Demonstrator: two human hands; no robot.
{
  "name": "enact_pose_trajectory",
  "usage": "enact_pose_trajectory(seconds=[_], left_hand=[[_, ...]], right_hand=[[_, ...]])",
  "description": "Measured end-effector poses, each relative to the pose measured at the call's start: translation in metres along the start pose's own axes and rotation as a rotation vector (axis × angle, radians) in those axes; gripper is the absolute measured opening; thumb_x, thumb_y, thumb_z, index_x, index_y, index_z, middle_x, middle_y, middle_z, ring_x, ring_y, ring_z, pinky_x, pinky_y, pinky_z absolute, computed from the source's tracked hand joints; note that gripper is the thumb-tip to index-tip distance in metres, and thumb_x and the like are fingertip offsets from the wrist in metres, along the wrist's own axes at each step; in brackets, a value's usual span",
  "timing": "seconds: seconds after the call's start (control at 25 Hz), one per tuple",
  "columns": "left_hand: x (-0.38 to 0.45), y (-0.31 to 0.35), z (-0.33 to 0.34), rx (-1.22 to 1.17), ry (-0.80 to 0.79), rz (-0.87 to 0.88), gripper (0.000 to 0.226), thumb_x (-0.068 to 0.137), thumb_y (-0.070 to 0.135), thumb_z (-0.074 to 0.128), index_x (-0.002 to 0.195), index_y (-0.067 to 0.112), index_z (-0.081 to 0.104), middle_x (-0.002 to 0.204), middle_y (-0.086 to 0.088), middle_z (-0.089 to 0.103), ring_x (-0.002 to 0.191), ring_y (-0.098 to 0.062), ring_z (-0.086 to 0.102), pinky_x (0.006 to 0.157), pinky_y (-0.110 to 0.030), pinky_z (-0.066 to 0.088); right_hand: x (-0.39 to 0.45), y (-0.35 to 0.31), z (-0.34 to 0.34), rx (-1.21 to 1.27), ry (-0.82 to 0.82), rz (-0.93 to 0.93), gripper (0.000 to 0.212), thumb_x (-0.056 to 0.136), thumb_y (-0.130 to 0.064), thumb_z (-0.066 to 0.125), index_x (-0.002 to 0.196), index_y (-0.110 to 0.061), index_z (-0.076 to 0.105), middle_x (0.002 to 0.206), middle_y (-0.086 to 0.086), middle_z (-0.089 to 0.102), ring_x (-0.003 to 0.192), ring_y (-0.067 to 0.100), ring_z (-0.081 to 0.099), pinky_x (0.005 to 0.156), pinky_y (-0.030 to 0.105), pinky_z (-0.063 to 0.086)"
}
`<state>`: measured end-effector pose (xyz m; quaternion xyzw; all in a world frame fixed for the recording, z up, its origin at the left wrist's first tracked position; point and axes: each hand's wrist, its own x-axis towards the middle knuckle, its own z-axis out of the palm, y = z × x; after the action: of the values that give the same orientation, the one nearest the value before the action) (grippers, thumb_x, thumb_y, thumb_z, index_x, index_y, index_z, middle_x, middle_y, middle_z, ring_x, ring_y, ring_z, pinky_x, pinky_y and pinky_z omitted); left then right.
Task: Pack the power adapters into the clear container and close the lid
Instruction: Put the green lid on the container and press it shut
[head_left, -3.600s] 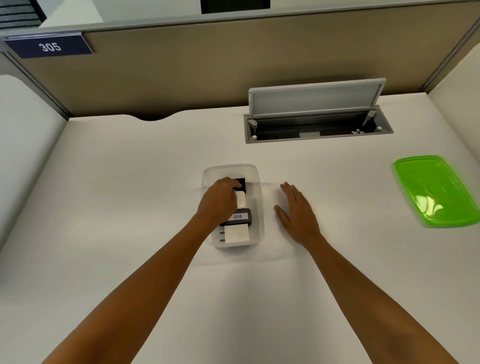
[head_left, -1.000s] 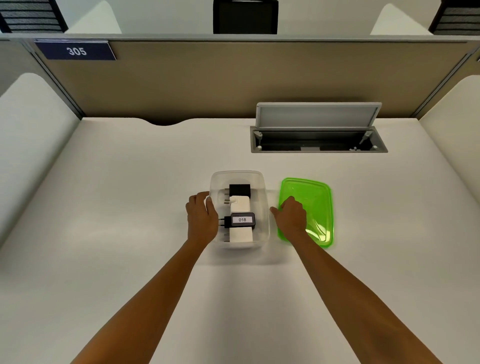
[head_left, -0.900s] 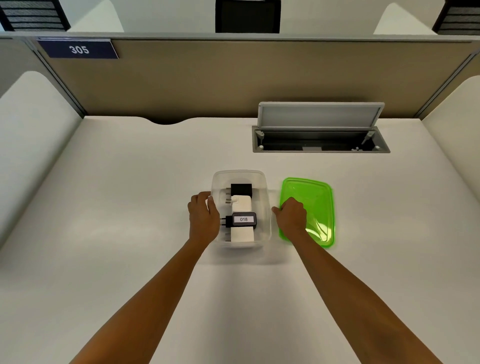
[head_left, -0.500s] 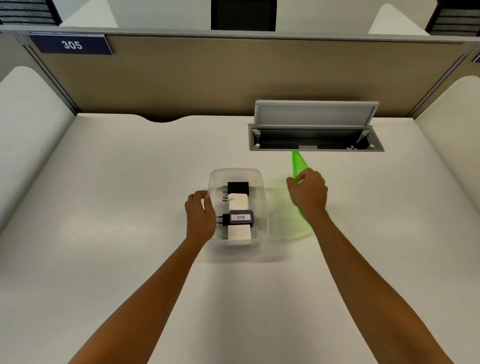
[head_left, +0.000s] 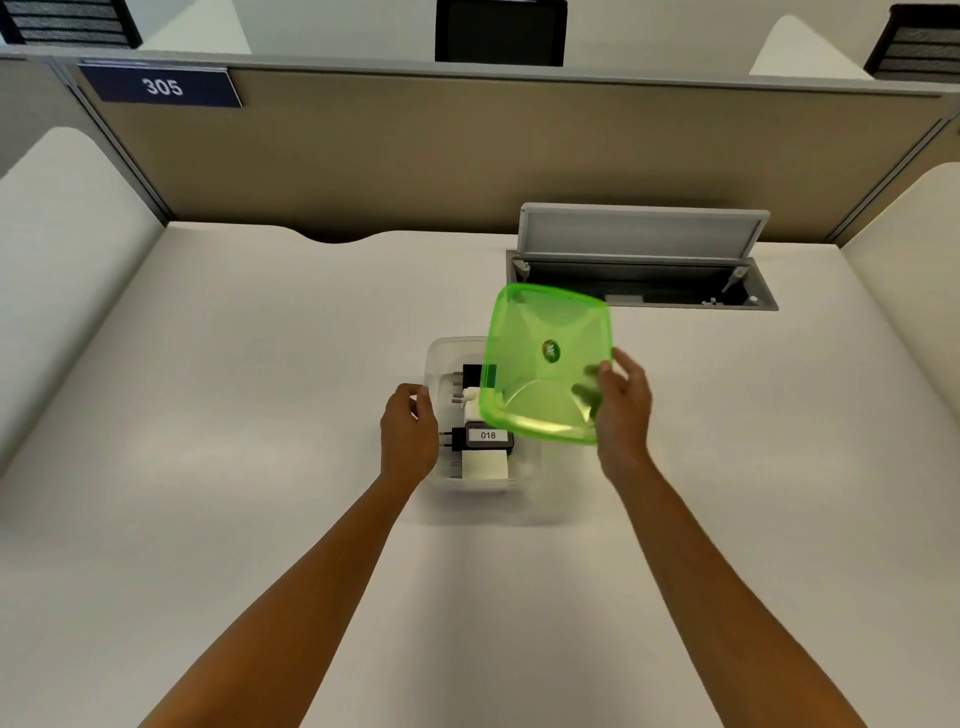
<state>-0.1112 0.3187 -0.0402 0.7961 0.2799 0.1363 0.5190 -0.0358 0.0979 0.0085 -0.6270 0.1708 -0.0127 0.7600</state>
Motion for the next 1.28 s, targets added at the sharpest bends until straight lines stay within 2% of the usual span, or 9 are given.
enact_pose_trajectory(seconds=[0.12, 0.36, 0.48, 0.6, 0.72, 0.84, 1.0, 1.16, 1.28], left_hand=[[0.000, 0.001, -0.002, -0.057, -0.005, -0.115, 0.027, 0.103, 0.032, 0.044, 0.108, 0.011, 0.059, 0.079, 0.001, 0.056, 0.070, -0.011, 0.051, 0.066, -0.027, 0.040], [-0.009, 0.001, -0.005, -0.184, 0.001, -0.211, 0.042, 0.103, 0.043, 0.039, 0.100, 0.007, 0.060, 0.082, 0.001, 0.057, 0.073, -0.010, 0.051, 0.067, -0.024, 0.041], [-0.011, 0.005, -0.008, -0.163, -0.018, -0.211, 0.037, 0.102, 0.045, 0.042, 0.102, 0.012, 0.060, 0.087, 0.002, 0.059, 0.076, -0.010, 0.053, 0.066, -0.025, 0.042], [-0.012, 0.007, -0.011, -0.103, -0.041, -0.173, 0.035, 0.101, 0.044, 0.045, 0.107, 0.013, 0.061, 0.089, 0.000, 0.060, 0.078, -0.012, 0.055, 0.068, -0.028, 0.045], [-0.013, 0.008, -0.010, 0.062, -0.026, -0.148, 0.035, 0.101, 0.044, 0.042, 0.110, 0.015, 0.060, 0.078, 0.001, 0.062, 0.071, -0.016, 0.059, 0.070, -0.035, 0.048], [-0.016, 0.008, -0.006, 0.264, -0.018, -0.211, 0.045, 0.100, 0.054, 0.033, 0.093, 0.014, 0.053, 0.081, -0.004, 0.064, 0.075, -0.026, 0.060, 0.068, -0.037, 0.045], [-0.019, 0.006, -0.005, 0.302, 0.000, -0.178, 0.056, 0.100, 0.055, 0.029, 0.065, 0.013, 0.038, 0.060, -0.003, 0.050, 0.059, -0.025, 0.047, 0.054, -0.033, 0.033], [-0.020, 0.003, -0.004, 0.254, 0.001, -0.141, 0.056, 0.101, 0.052, 0.030, 0.063, 0.012, 0.038, 0.056, -0.003, 0.046, 0.055, -0.023, 0.042, 0.052, -0.033, 0.031], [-0.020, 0.002, -0.002, 0.237, 0.011, -0.146, 0.056, 0.101, 0.052, 0.030, 0.064, 0.012, 0.041, 0.056, -0.002, 0.048, 0.054, -0.021, 0.043, 0.053, -0.031, 0.032]], right_hand=[[-0.017, 0.038, 0.004, -0.098, -0.044, 0.107, 0.028, 0.102, -0.019, 0.052, 0.129, -0.016, 0.055, 0.090, 0.000, 0.068, 0.057, 0.004, 0.062, 0.055, 0.020, 0.050], [-0.028, 0.046, 0.014, -0.401, -0.133, -0.001, 0.029, 0.100, -0.031, 0.053, 0.128, -0.026, 0.058, 0.112, 0.001, 0.061, 0.092, 0.016, 0.059, 0.079, 0.032, 0.052], [-0.035, 0.047, 0.018, -0.536, -0.212, -0.126, 0.035, 0.099, -0.025, 0.056, 0.133, -0.021, 0.057, 0.118, -0.001, 0.051, 0.100, 0.016, 0.056, 0.083, 0.024, 0.050], [-0.046, 0.052, 0.027, -0.568, -0.175, -0.155, 0.037, 0.099, -0.022, 0.056, 0.136, -0.017, 0.053, 0.122, 0.001, 0.047, 0.103, 0.014, 0.052, 0.078, 0.015, 0.044], [-0.052, 0.054, 0.034, -0.567, -0.130, -0.164, 0.036, 0.099, -0.020, 0.054, 0.134, -0.014, 0.052, 0.124, 0.005, 0.047, 0.109, 0.020, 0.052, 0.090, 0.030, 0.047], [-0.051, 0.053, 0.034, -0.590, -0.124, -0.159, 0.030, 0.099, -0.026, 0.051, 0.129, -0.020, 0.052, 0.118, 0.005, 0.048, 0.103, 0.023, 0.055, 0.083, 0.035, 0.051], [-0.048, 0.060, 0.027, -0.743, -0.065, -0.097, 0.028, 0.102, -0.043, 0.038, 0.120, -0.027, 0.052, 0.096, -0.005, 0.055, 0.087, 0.021, 0.058, 0.074, 0.032, 0.040], [-0.050, 0.069, 0.025, -0.816, -0.047, 0.030, 0.046, 0.100, -0.057, 0.026, 0.112, -0.020, 0.051, 0.071, -0.009, 0.058, 0.074, 0.023, 0.058, 0.068, 0.033, 0.039], [-0.049, 0.067, 0.024, -0.852, -0.065, -0.003, 0.048, 0.100, -0.057, 0.025, 0.110, -0.019, 0.052, 0.072, -0.004, 0.060, 0.076, 0.027, 0.058, 0.067, 0.033, 0.040]])
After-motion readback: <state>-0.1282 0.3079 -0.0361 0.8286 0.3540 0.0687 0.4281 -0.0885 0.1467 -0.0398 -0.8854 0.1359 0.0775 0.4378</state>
